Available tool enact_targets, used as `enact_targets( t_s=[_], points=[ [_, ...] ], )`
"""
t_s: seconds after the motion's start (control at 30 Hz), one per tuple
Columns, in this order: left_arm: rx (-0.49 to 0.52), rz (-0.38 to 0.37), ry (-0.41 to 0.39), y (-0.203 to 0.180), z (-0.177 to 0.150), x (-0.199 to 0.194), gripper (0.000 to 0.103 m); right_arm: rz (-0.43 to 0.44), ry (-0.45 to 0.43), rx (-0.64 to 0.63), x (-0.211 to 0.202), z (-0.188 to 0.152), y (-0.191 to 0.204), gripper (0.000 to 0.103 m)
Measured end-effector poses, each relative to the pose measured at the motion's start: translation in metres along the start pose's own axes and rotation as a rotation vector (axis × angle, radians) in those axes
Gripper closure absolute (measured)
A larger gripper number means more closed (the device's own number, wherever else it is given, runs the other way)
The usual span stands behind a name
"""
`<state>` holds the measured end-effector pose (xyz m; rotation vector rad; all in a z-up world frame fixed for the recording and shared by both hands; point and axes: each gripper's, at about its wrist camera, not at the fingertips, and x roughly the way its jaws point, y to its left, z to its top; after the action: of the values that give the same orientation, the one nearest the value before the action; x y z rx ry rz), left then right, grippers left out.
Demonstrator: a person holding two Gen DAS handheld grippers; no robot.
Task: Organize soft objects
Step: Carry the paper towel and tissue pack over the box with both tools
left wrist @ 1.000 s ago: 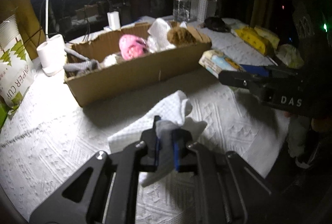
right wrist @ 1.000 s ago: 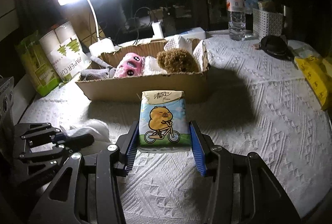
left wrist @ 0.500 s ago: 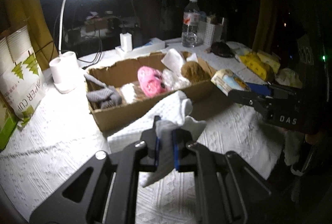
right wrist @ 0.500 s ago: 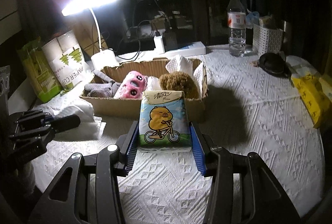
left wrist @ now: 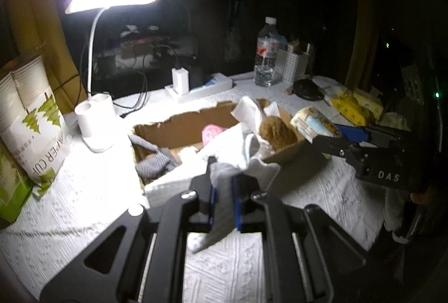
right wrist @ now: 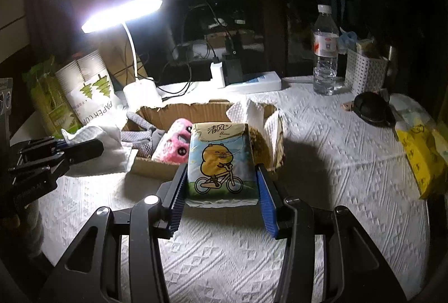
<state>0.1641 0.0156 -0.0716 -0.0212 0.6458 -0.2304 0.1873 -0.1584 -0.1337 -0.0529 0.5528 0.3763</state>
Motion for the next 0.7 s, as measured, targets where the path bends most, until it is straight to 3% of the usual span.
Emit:
enact_targets(
  t_s=[0.7],
  points=[
    [-0.027, 0.063, -0.066, 0.026, 0.033, 0.035, 0.093, 0.027, -0.007, -0.043, 0.037, 0.039, 0.001, 0.054]
  ],
)
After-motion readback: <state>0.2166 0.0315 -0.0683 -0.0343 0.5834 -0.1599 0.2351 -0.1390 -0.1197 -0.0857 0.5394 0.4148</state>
